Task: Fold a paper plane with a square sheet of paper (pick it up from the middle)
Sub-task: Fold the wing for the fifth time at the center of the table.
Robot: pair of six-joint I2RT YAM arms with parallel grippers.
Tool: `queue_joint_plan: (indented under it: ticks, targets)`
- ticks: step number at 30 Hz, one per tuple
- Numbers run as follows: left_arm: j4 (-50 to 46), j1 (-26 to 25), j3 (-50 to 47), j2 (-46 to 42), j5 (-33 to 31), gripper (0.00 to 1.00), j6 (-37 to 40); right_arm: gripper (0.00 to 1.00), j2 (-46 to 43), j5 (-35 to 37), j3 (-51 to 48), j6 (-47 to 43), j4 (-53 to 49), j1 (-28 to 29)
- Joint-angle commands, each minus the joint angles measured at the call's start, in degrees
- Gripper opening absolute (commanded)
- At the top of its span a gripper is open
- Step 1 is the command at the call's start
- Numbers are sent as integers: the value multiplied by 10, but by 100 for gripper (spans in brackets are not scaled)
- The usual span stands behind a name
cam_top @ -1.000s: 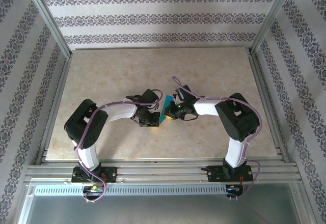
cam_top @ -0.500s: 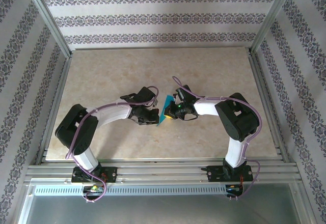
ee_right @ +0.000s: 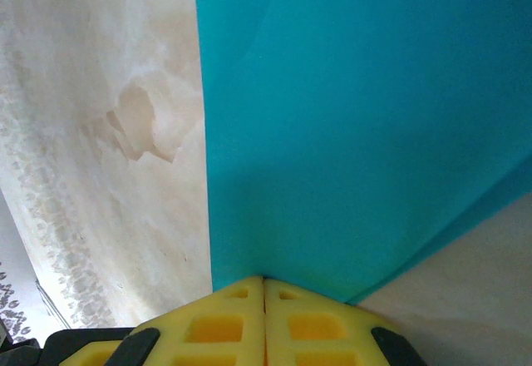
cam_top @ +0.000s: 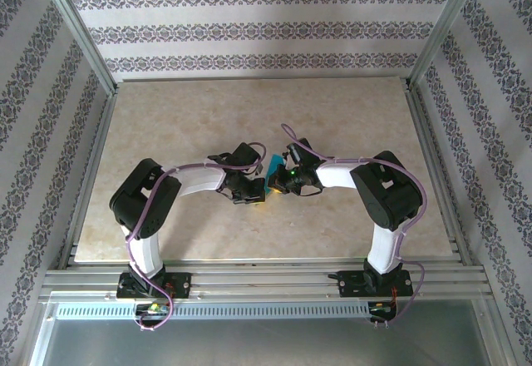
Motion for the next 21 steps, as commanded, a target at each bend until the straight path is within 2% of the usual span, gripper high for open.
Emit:
queue_joint_plan:
  ticks: [1, 11, 15, 21]
  targets:
    - [-16, 4, -35, 0, -29, 0, 4, 8, 46, 85, -23, 11, -66, -13]
    - [-22, 2, -162, -86, -16, 0, -9, 7, 53, 88, -25, 16, -64, -15]
    - [-12, 6, -127, -128, -4, 0, 3, 7, 53, 85, -25, 13, -64, -15]
    - [94, 18, -65, -114, -7, 0, -26, 7, 50, 74, -21, 9, -52, -11]
